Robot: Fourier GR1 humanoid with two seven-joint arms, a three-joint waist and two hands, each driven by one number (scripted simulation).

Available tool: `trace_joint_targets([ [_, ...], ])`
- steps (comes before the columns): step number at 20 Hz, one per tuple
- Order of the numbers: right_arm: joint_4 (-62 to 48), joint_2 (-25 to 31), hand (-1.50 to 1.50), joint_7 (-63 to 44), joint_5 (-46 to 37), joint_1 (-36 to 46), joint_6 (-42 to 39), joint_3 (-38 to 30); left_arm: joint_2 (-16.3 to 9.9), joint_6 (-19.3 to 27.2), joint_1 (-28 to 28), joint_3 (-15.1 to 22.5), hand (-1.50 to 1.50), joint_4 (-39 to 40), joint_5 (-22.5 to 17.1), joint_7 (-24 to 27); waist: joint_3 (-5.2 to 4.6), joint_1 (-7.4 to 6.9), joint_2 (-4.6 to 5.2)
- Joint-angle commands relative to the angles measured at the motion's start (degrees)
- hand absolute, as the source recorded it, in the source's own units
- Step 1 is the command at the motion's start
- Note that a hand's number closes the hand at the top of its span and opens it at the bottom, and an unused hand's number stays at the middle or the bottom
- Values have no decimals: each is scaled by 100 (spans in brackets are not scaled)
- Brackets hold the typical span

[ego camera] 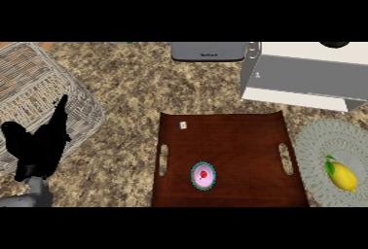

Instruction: Pick the squash from the tray and place it in the tiered shelf

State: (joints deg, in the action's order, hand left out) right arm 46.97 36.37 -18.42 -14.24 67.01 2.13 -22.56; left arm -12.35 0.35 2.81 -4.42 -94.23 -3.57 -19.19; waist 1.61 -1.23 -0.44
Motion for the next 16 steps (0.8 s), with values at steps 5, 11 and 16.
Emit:
trace_joint_targets([
  [5,-296,619,-150,76,-104,146,803,-503,402,-62,-466,96,0,730,-177,-154,-169,38,143],
  [11,-604,1284,-150,-49,136,-32,1054,-1155,341,-105,-472,-12,0,630,-188,-286,-158,124,116],
  [16,-892,1861,-150,31,567,-284,383,-1598,364,-90,-505,-107,0,829,-100,-67,-158,223,114],
])
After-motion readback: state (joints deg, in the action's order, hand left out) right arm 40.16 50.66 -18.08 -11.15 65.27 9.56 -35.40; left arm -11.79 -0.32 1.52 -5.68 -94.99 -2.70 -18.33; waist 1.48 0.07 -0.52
